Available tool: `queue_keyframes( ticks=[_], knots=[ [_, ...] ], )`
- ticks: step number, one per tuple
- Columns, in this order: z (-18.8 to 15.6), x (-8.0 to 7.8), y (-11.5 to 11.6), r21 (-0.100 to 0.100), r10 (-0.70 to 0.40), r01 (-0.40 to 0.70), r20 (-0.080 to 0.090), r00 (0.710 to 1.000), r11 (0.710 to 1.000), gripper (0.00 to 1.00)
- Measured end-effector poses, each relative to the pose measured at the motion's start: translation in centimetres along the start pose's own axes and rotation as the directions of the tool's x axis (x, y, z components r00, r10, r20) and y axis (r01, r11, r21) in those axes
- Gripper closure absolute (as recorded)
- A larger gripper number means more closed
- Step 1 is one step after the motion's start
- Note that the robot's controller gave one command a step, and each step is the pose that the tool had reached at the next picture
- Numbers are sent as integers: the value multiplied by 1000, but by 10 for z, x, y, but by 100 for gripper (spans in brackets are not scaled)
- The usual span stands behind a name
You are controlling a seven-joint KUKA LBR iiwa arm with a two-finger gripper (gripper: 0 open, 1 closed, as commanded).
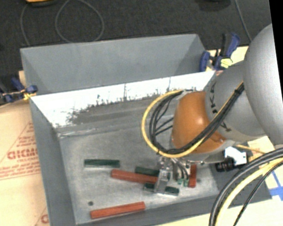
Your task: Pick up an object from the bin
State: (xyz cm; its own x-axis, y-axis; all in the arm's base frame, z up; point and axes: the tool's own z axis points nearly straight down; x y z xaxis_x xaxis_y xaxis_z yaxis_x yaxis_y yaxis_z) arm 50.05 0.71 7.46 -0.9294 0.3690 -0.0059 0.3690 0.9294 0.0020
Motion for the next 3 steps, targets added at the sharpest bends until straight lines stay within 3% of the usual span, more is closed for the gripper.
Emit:
queue_keyframes(
  ticks=[3],
  knots=[
    [0, 0, 0, 0, -3, 3, 0, 1000, 1000, 100]
  ],
)
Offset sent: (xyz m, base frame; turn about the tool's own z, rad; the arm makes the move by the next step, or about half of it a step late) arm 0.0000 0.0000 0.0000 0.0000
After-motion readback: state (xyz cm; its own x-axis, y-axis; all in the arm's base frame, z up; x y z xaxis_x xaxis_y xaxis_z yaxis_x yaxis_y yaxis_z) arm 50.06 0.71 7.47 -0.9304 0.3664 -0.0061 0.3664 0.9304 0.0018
